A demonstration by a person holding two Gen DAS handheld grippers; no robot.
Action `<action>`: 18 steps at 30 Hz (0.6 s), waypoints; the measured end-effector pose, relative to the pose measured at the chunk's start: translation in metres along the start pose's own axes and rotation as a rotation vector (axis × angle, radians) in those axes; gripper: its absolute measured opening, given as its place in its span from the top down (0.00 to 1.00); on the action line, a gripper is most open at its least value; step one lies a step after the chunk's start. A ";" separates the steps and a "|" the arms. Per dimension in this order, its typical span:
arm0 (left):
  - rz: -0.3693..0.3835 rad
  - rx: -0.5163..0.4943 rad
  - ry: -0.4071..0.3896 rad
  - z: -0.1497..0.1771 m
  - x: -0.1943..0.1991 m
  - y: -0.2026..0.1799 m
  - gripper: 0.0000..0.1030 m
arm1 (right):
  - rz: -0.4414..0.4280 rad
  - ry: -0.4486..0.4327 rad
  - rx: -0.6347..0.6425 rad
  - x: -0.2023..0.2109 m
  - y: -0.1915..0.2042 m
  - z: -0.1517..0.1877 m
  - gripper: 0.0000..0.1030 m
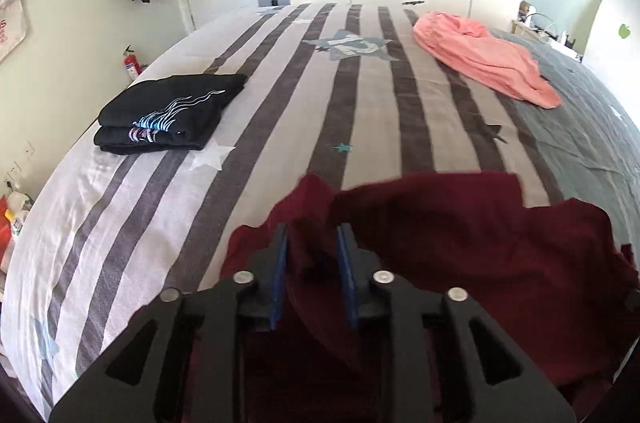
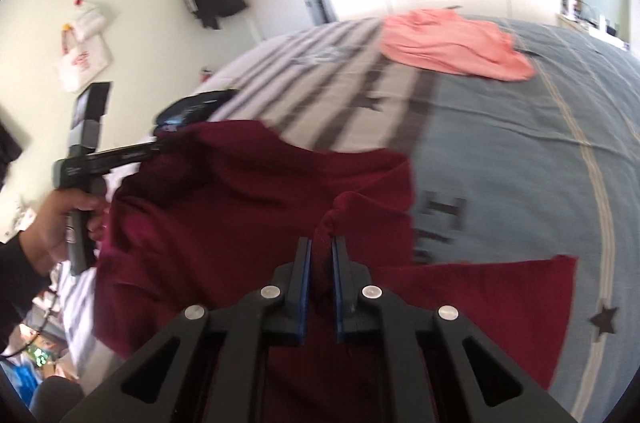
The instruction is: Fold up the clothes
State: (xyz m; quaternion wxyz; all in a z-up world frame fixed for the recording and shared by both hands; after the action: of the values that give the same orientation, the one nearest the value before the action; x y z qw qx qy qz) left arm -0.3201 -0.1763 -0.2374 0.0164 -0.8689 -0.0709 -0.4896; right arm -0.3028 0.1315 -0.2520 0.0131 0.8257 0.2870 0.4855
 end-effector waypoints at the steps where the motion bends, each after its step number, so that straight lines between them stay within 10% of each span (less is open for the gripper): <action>1: 0.020 -0.015 -0.022 0.008 0.009 -0.008 0.32 | -0.021 -0.010 0.019 -0.002 0.016 -0.001 0.92; 8: 0.395 -0.061 0.033 0.040 0.033 -0.062 0.21 | -0.068 -0.015 -0.006 -0.022 0.062 0.009 0.91; 18: 0.436 -0.155 0.066 0.052 0.026 -0.129 0.21 | 0.091 -0.095 -0.071 0.023 0.000 0.032 0.57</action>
State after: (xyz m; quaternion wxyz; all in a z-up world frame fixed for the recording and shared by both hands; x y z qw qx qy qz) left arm -0.2807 -0.0406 -0.2480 0.0574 -0.8458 0.1568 -0.5066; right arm -0.2683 0.1510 -0.2512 0.0339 0.8590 0.2308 0.4558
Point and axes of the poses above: each gripper's, at about its wrist camera, not at the fingertips, and x roughly against the way its jaws point, y to its left, z to its underside, the point moved 1 cm from there along -x, roughly the way its jaws point, and after that the axes turned 12 degrees about y, right-handed, at the moved point
